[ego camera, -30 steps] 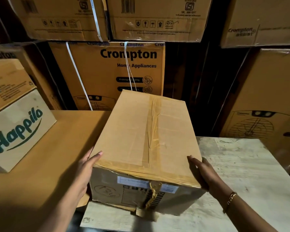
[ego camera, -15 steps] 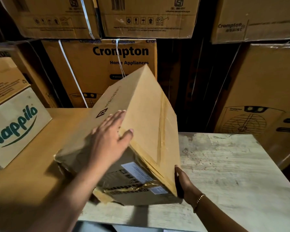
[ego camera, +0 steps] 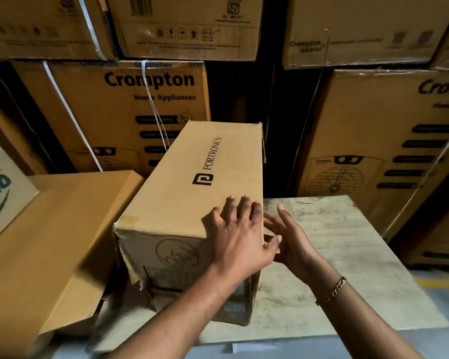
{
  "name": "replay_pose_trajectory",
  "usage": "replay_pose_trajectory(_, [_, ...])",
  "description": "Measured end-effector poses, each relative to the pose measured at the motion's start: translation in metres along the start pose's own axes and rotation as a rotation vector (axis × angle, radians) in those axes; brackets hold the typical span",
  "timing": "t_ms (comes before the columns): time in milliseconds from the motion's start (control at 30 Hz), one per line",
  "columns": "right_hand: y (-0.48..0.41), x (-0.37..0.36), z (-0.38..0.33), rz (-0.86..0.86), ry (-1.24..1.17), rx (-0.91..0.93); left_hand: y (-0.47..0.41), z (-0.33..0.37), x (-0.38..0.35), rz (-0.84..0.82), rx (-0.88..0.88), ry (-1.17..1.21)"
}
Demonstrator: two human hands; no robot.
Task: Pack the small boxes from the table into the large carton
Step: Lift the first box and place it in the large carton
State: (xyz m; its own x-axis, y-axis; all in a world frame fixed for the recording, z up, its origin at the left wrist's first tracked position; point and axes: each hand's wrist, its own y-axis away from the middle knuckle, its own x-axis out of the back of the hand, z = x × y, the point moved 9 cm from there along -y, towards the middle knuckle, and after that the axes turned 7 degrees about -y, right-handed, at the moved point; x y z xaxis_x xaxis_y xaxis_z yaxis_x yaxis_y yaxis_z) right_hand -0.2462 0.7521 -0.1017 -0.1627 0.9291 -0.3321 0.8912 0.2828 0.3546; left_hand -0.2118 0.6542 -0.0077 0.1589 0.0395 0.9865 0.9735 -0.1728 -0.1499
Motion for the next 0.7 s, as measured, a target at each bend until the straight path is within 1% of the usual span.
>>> replay_pose_trajectory(67, [0.01, -0.013, -0.016, 0.001, 0.117, 0.04, -0.002, -0.013, 0.009, 0.011, -0.076, 0.05])
replay_pose_trajectory(100, [0.011, -0.02, -0.02, -0.007, 0.189, 0.062, -0.001, -0.032, 0.016, 0.023, -0.072, 0.094])
replay_pose_trajectory(133, [0.014, -0.027, -0.024, -0.004, 0.255, 0.082, 0.0, -0.059, 0.023, 0.054, -0.022, 0.121])
replay_pose_trajectory(167, [0.015, -0.032, -0.027, 0.012, 0.309, 0.104, 0.003, -0.096, 0.029, 0.101, 0.064, 0.124])
replay_pose_trajectory(233, [0.015, -0.038, -0.03, 0.062, 0.356, 0.122, 0.018, -0.18, 0.032, 0.169, 0.303, 0.101])
replay_pose_trajectory(267, [0.017, -0.042, -0.03, 0.086, 0.355, 0.11, 0.029, -0.225, 0.022, 0.148, 0.44, 0.129])
replay_pose_trajectory(300, [0.016, -0.043, -0.028, 0.108, 0.35, 0.089, 0.04, -0.263, 0.007, 0.091, 0.559, 0.217])
replay_pose_trajectory(333, [0.016, -0.044, -0.026, 0.138, 0.343, 0.067, 0.052, -0.287, -0.008, 0.025, 0.638, 0.388])
replay_pose_trajectory(367, [0.016, -0.044, -0.024, 0.163, 0.333, 0.049, 0.061, -0.3, -0.027, -0.017, 0.688, 0.64])
replay_pose_trajectory(433, [0.018, -0.044, -0.019, 0.198, 0.306, 0.015, 0.074, -0.291, -0.054, -0.063, 0.714, 1.12])
replay_pose_trajectory(500, [0.023, -0.048, -0.013, 0.216, 0.294, -0.027, 0.079, -0.274, -0.07, -0.071, 0.698, 1.395])
replay_pose_trajectory(600, [0.029, -0.049, -0.008, 0.243, 0.282, -0.028, 0.079, -0.267, -0.087, 0.008, 0.644, 1.545])
replay_pose_trajectory(700, [0.032, -0.044, -0.01, 0.297, 0.276, 0.012, 0.078, -0.258, -0.083, 0.026, 0.587, 1.546])
